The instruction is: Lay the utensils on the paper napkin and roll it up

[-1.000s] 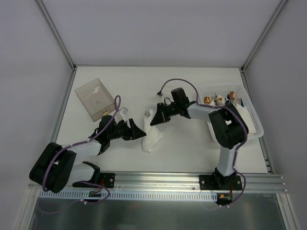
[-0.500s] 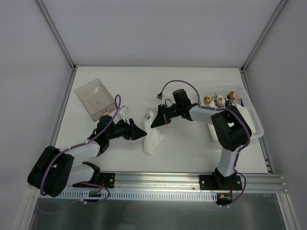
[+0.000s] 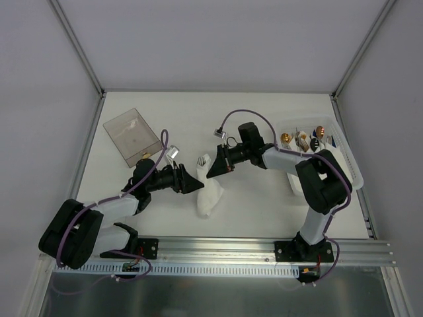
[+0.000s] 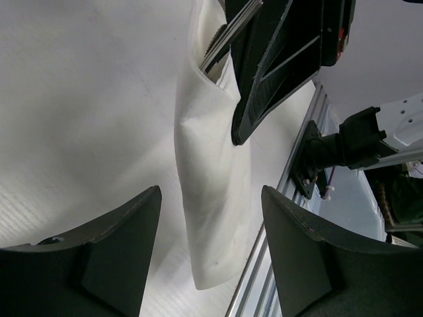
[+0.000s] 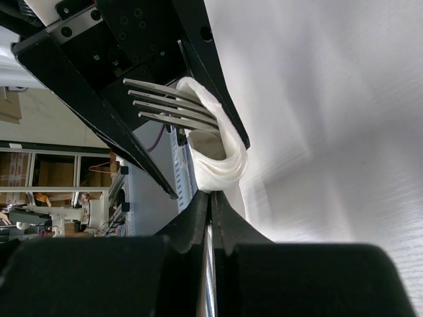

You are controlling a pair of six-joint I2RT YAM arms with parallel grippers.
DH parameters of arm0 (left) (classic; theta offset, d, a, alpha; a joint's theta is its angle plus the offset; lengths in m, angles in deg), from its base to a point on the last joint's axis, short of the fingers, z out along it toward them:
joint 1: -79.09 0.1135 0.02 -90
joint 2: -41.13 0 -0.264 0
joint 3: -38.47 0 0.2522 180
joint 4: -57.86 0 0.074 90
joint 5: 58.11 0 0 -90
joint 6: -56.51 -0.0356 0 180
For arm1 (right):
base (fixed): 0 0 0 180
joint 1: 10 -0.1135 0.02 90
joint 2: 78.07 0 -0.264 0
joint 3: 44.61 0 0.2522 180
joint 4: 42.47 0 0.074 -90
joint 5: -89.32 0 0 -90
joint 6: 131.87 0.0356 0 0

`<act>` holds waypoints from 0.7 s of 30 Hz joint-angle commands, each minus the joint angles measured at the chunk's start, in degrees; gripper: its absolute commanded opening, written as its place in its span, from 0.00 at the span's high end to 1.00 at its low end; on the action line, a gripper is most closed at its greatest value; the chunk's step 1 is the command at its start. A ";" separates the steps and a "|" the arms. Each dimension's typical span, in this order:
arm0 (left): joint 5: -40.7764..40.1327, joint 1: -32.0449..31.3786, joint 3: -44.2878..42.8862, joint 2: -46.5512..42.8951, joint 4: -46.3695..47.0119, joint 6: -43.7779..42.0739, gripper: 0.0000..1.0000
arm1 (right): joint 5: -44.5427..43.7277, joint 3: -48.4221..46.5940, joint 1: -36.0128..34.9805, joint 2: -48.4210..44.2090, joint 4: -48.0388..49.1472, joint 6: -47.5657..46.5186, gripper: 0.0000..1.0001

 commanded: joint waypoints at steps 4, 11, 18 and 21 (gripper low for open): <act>4.66 -1.56 -0.35 0.49 7.63 0.55 0.38 | 4.08 -0.21 -1.06 -4.14 3.28 1.10 1.00; 4.23 -2.00 -0.79 0.40 6.49 0.11 0.40 | 4.96 -0.65 -2.12 -4.50 3.28 1.54 1.00; 4.75 -2.44 -0.88 0.48 6.48 -0.15 0.44 | 5.49 -0.82 -2.65 -5.02 3.28 2.24 1.00; 5.36 -2.62 -0.97 0.75 7.01 0.02 0.51 | 5.67 -1.00 -2.82 -4.76 3.37 2.51 1.00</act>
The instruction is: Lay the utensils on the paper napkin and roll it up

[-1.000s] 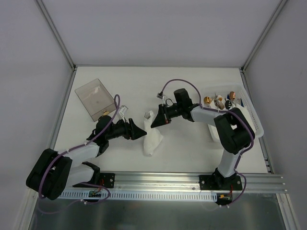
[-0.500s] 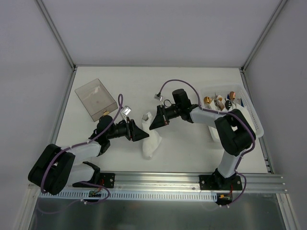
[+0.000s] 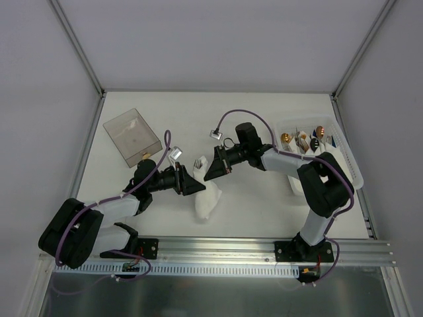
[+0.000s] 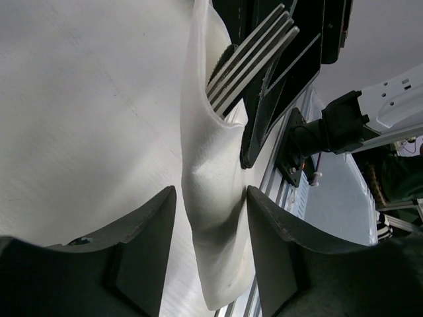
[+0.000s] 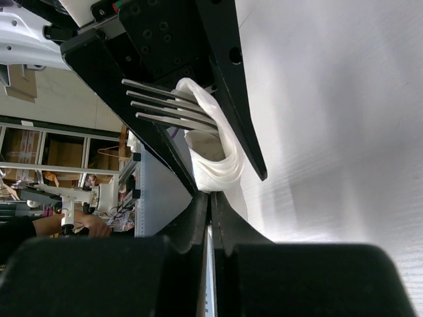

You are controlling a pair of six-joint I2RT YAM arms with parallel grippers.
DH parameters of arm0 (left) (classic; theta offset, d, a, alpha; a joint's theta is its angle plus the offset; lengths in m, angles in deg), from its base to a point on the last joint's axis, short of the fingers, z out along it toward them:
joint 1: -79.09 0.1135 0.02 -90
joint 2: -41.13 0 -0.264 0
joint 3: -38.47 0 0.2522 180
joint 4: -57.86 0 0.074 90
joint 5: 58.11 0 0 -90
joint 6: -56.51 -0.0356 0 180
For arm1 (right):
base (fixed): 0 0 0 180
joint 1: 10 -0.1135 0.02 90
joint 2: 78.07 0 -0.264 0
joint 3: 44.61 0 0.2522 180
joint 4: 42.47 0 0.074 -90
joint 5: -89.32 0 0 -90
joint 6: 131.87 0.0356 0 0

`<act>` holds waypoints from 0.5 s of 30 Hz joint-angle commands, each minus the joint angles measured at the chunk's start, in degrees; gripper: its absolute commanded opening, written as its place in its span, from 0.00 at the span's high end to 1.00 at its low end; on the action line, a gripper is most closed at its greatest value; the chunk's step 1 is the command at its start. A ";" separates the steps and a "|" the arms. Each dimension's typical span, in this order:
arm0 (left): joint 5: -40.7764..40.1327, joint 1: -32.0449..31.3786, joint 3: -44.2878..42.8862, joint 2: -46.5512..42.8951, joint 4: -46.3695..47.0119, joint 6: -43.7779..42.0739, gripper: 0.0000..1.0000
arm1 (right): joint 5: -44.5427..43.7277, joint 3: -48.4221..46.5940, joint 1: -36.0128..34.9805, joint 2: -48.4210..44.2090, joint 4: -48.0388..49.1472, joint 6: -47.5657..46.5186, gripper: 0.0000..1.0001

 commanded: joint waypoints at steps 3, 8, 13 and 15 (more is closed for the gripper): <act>2.85 -1.05 -0.71 0.42 5.18 -0.48 0.62 | 3.00 -1.22 -0.79 -2.62 2.43 1.06 1.00; 3.12 -1.13 -0.27 -0.45 6.68 0.40 0.73 | 3.18 -1.57 -1.05 -2.18 2.26 1.06 1.00; 3.47 -1.40 -1.75 -1.95 5.81 1.02 0.84 | 3.44 -2.71 -1.32 -1.65 2.26 1.59 1.00; 3.38 -1.40 -2.63 -2.21 4.75 1.11 0.91 | 3.26 -3.33 -1.41 -1.56 2.17 1.85 1.00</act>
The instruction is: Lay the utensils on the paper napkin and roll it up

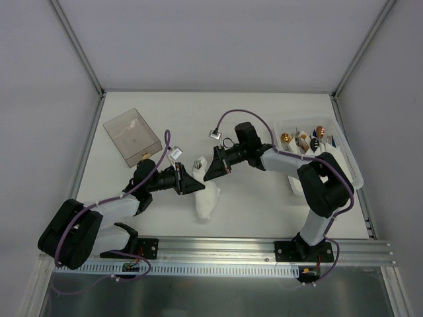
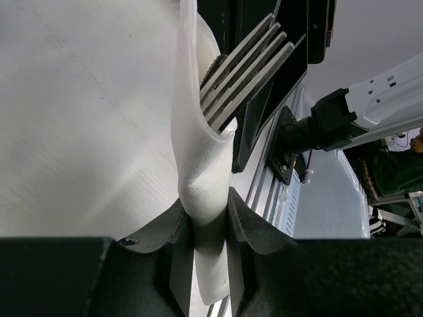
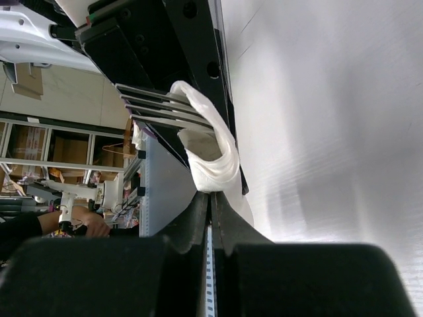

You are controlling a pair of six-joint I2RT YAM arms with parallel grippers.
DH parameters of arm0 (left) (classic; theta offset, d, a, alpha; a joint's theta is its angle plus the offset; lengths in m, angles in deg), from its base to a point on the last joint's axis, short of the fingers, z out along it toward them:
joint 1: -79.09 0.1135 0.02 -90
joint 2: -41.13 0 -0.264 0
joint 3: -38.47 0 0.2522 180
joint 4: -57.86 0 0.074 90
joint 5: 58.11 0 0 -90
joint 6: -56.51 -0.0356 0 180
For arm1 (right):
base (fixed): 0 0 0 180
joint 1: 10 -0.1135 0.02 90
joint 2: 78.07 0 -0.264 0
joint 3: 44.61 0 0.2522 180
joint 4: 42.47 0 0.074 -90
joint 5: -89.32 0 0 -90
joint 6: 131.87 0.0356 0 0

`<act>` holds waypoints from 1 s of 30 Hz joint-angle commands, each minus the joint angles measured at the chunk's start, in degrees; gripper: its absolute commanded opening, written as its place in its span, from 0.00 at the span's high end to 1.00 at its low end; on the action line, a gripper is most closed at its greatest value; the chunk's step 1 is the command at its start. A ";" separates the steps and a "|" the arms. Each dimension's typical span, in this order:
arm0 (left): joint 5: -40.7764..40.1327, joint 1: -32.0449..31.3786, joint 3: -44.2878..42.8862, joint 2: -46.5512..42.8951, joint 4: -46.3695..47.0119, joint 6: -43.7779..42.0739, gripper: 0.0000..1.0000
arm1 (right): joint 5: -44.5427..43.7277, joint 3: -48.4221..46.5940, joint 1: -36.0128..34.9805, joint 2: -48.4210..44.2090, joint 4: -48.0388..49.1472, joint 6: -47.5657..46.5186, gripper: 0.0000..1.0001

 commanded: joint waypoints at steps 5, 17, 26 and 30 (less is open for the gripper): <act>0.45 -0.90 -4.79 -2.98 1.02 0.85 1.00 | 0.59 -6.58 0.94 -1.03 -1.08 1.13 0.70; -10.88 0.77 -9.70 -8.34 -4.24 5.07 1.00 | -13.11 -19.14 14.12 -5.95 -24.06 -12.10 0.66; -17.66 1.65 -12.96 -9.84 -7.51 7.44 1.00 | -28.84 -18.19 10.10 -17.98 -35.79 -23.38 0.83; -17.40 1.65 -13.93 -8.96 -7.24 7.27 1.00 | -29.21 -17.83 6.57 -19.31 -37.38 -23.30 0.78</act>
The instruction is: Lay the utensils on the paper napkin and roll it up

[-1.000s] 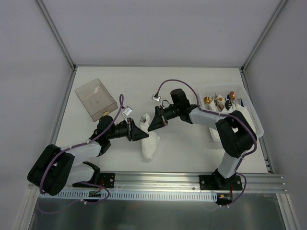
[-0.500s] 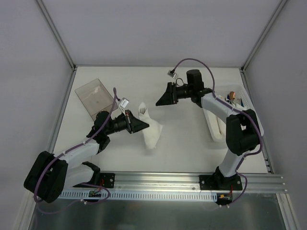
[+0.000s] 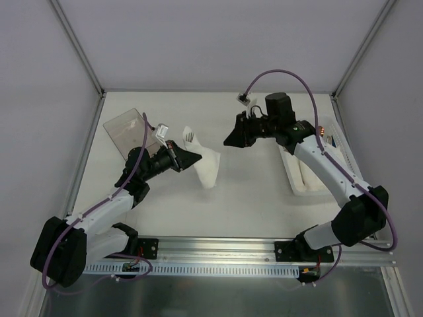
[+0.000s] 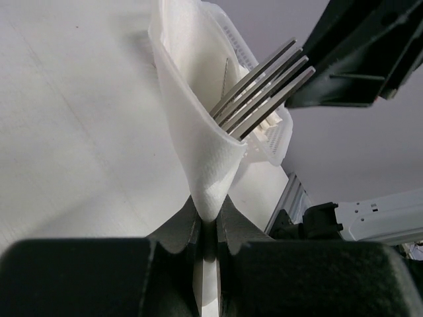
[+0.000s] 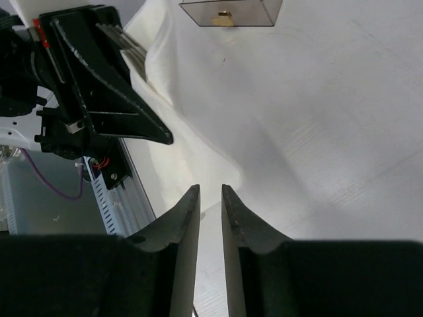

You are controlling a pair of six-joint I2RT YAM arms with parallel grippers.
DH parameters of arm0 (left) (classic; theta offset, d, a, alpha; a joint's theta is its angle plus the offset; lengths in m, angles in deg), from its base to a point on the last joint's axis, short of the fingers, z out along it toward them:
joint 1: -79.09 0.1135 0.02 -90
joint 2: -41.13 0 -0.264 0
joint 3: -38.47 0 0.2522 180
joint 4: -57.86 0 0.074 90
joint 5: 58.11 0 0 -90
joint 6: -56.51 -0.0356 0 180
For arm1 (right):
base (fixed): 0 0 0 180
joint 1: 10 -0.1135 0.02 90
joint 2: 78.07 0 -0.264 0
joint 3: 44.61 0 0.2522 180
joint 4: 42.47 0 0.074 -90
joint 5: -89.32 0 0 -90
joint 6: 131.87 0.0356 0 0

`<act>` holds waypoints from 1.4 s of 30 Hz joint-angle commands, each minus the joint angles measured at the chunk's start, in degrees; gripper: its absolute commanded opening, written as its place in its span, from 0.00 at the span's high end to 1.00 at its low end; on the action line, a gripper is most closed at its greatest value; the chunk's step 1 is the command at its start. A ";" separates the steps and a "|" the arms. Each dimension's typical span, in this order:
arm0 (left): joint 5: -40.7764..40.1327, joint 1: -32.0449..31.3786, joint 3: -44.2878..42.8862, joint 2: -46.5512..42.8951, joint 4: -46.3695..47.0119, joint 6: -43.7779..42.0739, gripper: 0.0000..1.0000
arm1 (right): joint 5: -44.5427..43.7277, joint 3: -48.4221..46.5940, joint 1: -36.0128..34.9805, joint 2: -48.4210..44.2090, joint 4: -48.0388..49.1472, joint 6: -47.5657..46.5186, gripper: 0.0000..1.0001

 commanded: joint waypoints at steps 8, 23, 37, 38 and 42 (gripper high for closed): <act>-0.69 0.67 -4.60 1.67 4.07 2.49 1.00 | -4.08 -0.66 -7.93 -0.65 -2.93 -0.60 0.59; 0.97 0.58 -4.52 1.58 4.42 3.37 1.00 | 0.67 -1.27 -8.90 6.03 0.14 3.09 0.47; 1.68 0.58 -4.34 2.02 5.03 3.80 1.00 | 8.84 -0.92 -8.90 8.40 3.84 5.90 0.45; 1.68 0.58 -4.34 1.94 4.95 3.80 1.00 | 8.58 -1.01 -8.90 8.58 3.84 5.99 0.45; 1.68 0.58 -4.26 1.67 4.59 3.72 1.00 | 4.65 -1.18 -8.90 8.58 2.35 5.29 0.44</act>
